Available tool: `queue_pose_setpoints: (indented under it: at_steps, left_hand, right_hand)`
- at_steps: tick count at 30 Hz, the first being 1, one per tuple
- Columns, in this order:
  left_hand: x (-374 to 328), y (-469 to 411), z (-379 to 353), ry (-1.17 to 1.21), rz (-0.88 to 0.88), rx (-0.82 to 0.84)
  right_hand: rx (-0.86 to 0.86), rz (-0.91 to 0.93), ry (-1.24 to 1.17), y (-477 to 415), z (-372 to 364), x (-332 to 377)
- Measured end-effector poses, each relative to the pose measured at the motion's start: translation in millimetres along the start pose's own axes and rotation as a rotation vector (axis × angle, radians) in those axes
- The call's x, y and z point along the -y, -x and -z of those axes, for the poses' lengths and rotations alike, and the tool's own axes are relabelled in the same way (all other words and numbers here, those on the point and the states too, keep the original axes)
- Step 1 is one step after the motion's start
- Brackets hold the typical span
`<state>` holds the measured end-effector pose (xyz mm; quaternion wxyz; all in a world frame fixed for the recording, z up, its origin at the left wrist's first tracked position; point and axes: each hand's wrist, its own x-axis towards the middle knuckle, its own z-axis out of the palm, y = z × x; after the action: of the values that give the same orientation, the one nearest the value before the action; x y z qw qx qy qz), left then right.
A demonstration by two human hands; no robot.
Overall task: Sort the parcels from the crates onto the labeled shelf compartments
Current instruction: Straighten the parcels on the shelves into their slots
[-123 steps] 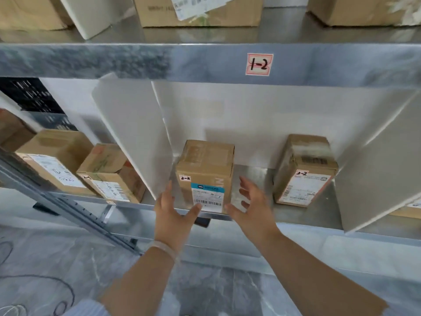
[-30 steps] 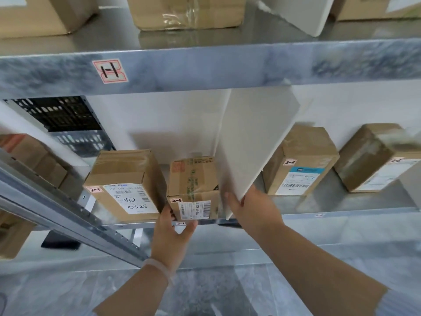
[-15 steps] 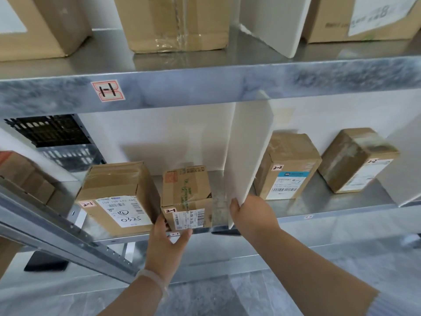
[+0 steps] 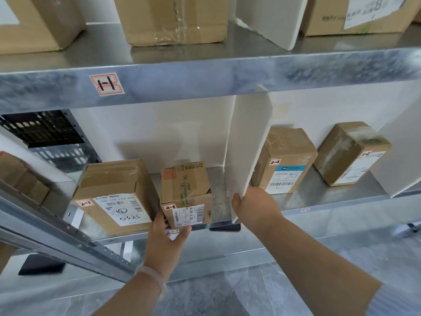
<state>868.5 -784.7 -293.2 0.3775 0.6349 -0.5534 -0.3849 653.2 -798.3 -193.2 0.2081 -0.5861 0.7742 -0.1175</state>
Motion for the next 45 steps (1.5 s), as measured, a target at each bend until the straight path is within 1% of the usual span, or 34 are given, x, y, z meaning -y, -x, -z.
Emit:
queue_pose_setpoints:
  at_steps: [7, 10, 13, 16, 18, 20, 23, 25, 31, 37, 42, 45]
  left_hand:
    - [-4, -2, 2, 0.016, -0.024, 0.018]
    - [-3, -3, 3, 0.021, -0.028, 0.031]
    - [-1, -4, 4, 0.027, -0.032, 0.029]
    - [-2, -2, 5, 0.052, -0.036, 0.047]
    - [-3, -2, 7, 0.070, -0.048, 0.066]
    - [-3, -2, 8, 0.091, -0.056, 0.078]
    - [-2, -3, 10, 0.124, -0.068, 0.086]
    - [-1, -4, 11, 0.140, -0.068, 0.092]
    - [-1, -17, 8, 0.190, -0.075, 0.117]
    - [-12, -45, -4, 0.182, -0.069, 0.189]
    - [-12, -64, -9, 0.211, -0.019, 0.250]
    - [-13, -72, -12, 0.212, -0.002, 0.281]
  right_hand:
    - [-0.001, -0.044, 0.012, 0, 3, -6]
    - [0.011, -0.033, 0.016, 1, 0, -7]
    - [-0.005, -0.026, -0.104, 4, -10, -14]
    - [-0.050, -0.163, -0.287, 14, -20, -22]
    - [-0.046, -0.211, -0.303, 28, -30, -27]
    - [-0.008, -0.150, -0.294, 44, -44, -28]
    - [0.025, 0.002, -0.340, 57, -65, -16]
    - [0.037, 0.047, -0.402, 54, -75, -2]
    - [0.138, 0.008, -0.608, 24, -94, 21]
    - [0.076, -0.036, -0.789, -1, -93, 27]
    - [0.052, -0.096, -0.866, -17, -94, 33]
    - [0.033, -0.101, -0.877, -24, -94, 35]
